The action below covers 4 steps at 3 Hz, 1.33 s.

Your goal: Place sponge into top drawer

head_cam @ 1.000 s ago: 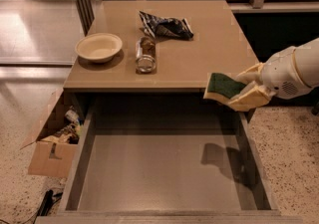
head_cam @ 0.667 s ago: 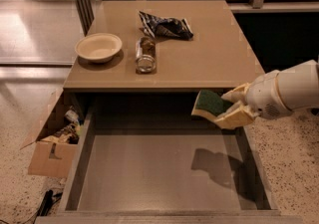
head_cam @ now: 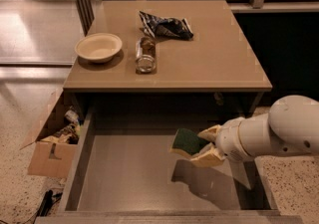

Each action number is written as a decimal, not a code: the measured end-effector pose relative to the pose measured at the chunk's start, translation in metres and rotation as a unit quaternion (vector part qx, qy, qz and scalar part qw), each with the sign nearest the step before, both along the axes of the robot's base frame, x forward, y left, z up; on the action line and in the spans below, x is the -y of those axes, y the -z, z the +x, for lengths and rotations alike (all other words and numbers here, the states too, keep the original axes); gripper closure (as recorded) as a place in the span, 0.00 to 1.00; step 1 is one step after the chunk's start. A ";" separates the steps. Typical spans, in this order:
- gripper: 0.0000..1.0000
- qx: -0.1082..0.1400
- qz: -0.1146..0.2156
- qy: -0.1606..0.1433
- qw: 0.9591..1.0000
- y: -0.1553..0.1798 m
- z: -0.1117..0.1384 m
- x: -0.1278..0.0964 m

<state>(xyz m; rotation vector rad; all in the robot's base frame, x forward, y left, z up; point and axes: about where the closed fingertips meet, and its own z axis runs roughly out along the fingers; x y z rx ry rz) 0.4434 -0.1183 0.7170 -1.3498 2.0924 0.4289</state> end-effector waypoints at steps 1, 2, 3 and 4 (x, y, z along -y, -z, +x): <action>1.00 0.008 -0.023 -0.004 1.000 0.040 -0.005 -0.018; 1.00 0.029 -0.048 0.002 0.998 0.073 0.006 -0.029; 1.00 0.040 -0.057 0.011 0.998 0.096 0.021 -0.039; 0.85 0.046 -0.057 0.011 0.997 0.095 0.025 -0.042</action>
Offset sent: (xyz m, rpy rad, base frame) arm 0.0211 0.0407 -0.1167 -0.1551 -0.1040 -0.0247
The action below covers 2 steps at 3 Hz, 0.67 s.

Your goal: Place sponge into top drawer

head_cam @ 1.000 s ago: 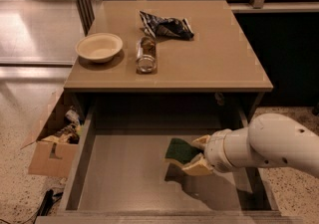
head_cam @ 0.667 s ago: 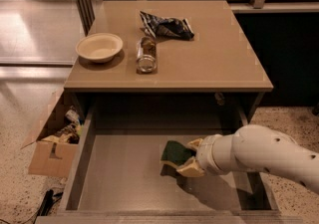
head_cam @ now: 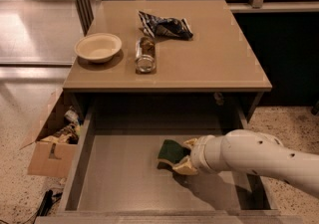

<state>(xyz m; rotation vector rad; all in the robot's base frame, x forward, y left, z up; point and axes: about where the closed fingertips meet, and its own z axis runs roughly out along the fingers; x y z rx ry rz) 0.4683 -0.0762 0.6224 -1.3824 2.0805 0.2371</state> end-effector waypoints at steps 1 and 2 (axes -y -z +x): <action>0.64 0.000 0.000 0.000 1.000 0.000 0.000 0.000; 0.41 0.000 0.000 0.000 1.000 0.000 0.000 0.000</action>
Offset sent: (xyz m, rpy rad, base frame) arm -0.0002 -0.0001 0.0001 -0.0001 0.0003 0.0002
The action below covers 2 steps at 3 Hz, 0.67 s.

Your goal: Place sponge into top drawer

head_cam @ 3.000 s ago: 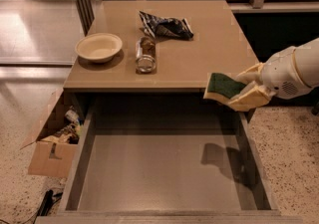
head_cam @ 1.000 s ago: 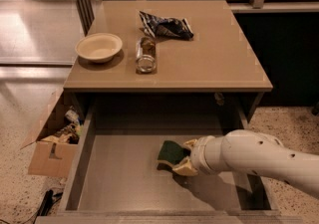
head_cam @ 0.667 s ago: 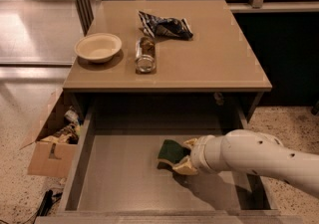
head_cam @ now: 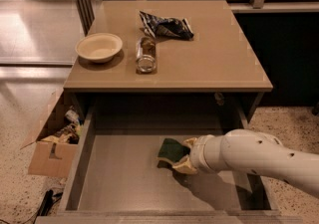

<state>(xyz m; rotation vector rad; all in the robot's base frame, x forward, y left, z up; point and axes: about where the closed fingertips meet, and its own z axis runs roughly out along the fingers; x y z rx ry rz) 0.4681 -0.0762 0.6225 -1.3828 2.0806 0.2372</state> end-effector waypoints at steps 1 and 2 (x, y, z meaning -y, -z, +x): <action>0.18 0.000 0.000 0.000 1.000 0.000 0.000 0.000; 0.00 0.000 0.000 0.000 1.000 0.000 0.000 0.000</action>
Offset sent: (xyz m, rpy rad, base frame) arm 0.0000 0.0000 0.0000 0.0000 0.0000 0.0000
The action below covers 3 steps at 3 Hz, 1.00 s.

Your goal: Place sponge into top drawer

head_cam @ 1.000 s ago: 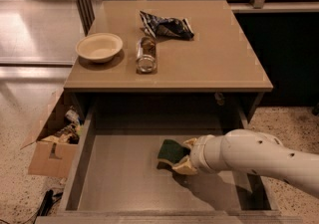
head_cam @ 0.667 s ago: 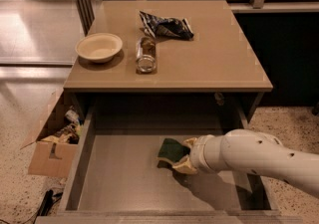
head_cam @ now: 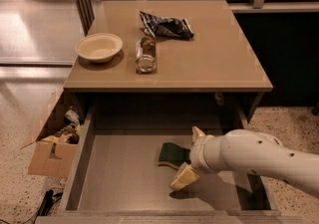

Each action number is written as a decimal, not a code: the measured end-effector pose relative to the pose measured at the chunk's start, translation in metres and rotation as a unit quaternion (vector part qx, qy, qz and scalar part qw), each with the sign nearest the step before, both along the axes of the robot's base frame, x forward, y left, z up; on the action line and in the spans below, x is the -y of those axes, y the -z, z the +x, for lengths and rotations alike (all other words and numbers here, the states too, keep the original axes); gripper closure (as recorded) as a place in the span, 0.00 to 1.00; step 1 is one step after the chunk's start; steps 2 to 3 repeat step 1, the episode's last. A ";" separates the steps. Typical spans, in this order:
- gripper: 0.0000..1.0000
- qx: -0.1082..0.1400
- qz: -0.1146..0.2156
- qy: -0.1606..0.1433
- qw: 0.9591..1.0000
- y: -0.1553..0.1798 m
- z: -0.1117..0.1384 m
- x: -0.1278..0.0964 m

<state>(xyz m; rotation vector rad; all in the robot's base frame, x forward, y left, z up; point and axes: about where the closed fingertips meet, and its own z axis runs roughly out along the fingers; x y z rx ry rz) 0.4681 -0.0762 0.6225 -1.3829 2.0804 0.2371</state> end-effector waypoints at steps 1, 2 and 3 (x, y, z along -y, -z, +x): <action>0.00 0.000 0.000 0.000 1.000 0.000 0.000 0.000; 0.00 0.000 0.000 0.000 1.000 0.000 0.000 0.000; 0.00 0.000 0.000 0.000 1.000 0.000 0.000 0.000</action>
Offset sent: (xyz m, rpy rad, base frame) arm 0.0000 0.0000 0.0000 0.0000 0.0000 0.0000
